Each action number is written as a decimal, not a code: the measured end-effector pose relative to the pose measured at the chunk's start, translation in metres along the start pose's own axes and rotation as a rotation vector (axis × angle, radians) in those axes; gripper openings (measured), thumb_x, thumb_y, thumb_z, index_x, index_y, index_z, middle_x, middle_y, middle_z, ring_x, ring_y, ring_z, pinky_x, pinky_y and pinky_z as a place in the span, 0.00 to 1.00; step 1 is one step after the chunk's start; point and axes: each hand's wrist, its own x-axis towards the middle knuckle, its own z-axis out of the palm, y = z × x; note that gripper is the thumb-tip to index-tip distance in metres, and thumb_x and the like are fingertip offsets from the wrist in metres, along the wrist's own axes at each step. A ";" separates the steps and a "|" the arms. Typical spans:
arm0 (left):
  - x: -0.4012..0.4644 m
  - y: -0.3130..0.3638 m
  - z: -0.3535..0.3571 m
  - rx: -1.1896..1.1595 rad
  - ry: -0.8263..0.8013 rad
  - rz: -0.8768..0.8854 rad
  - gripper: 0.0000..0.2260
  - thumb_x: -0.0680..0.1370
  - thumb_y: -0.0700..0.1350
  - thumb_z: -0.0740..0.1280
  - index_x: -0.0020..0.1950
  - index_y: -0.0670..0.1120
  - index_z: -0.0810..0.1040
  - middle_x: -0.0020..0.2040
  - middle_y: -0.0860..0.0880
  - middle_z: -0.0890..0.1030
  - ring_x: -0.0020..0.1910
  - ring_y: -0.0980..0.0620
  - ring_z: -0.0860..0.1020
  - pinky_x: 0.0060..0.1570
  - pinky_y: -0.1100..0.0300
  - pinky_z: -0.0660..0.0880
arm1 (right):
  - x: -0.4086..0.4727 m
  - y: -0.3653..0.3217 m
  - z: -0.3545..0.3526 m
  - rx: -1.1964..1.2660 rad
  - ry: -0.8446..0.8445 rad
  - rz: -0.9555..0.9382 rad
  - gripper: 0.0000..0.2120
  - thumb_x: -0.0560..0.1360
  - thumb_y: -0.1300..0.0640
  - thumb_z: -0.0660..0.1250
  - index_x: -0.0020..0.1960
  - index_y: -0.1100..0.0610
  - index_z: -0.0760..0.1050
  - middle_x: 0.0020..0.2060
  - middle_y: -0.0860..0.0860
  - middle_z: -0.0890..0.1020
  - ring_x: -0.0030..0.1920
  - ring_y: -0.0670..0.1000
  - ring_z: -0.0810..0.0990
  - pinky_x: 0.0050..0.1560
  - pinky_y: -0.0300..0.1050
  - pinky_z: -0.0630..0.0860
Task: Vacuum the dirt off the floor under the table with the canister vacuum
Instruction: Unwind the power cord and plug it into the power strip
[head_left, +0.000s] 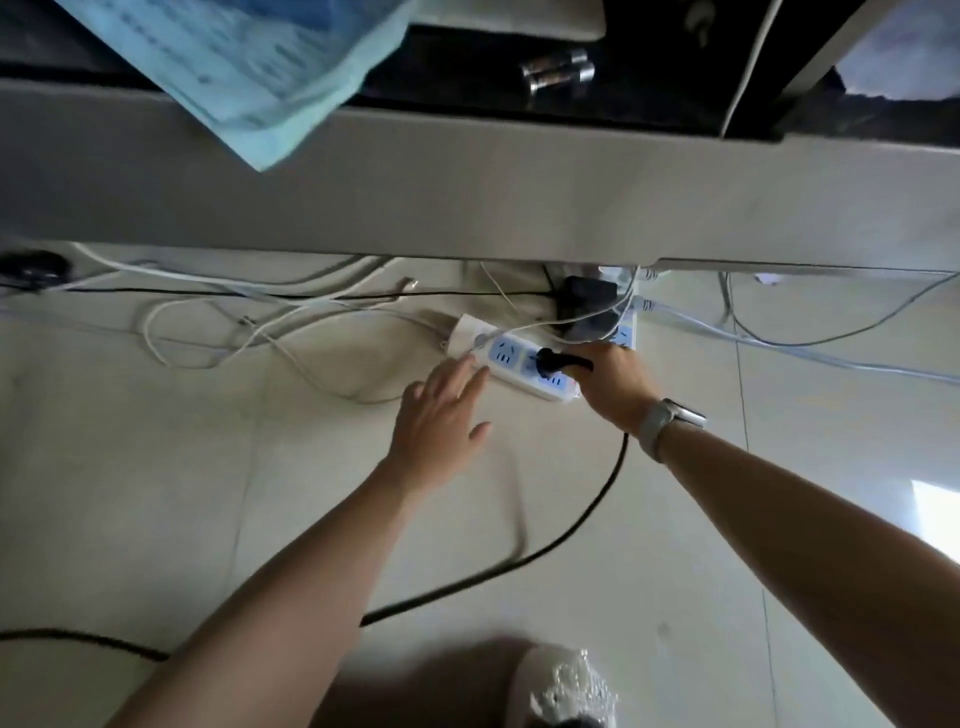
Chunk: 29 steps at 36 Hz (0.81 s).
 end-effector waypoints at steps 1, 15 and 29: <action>0.004 -0.004 0.001 0.058 -0.044 -0.009 0.30 0.78 0.55 0.62 0.77 0.47 0.57 0.78 0.48 0.54 0.76 0.48 0.54 0.67 0.49 0.60 | 0.001 0.001 0.001 0.001 -0.001 -0.006 0.10 0.79 0.51 0.62 0.53 0.48 0.82 0.48 0.54 0.83 0.46 0.59 0.78 0.44 0.50 0.75; 0.044 -0.014 0.004 0.159 -0.189 -0.052 0.36 0.80 0.57 0.58 0.78 0.45 0.43 0.79 0.47 0.39 0.77 0.52 0.42 0.73 0.47 0.51 | 0.009 -0.042 -0.005 -0.238 -0.043 -0.006 0.08 0.76 0.64 0.59 0.50 0.63 0.76 0.40 0.57 0.76 0.38 0.59 0.71 0.39 0.48 0.68; 0.015 -0.025 0.015 0.025 -0.150 -0.005 0.37 0.79 0.54 0.61 0.78 0.46 0.41 0.78 0.48 0.37 0.76 0.52 0.36 0.69 0.54 0.59 | -0.016 -0.048 0.027 -0.141 0.025 0.010 0.07 0.78 0.63 0.59 0.53 0.62 0.74 0.47 0.58 0.79 0.39 0.57 0.70 0.38 0.46 0.64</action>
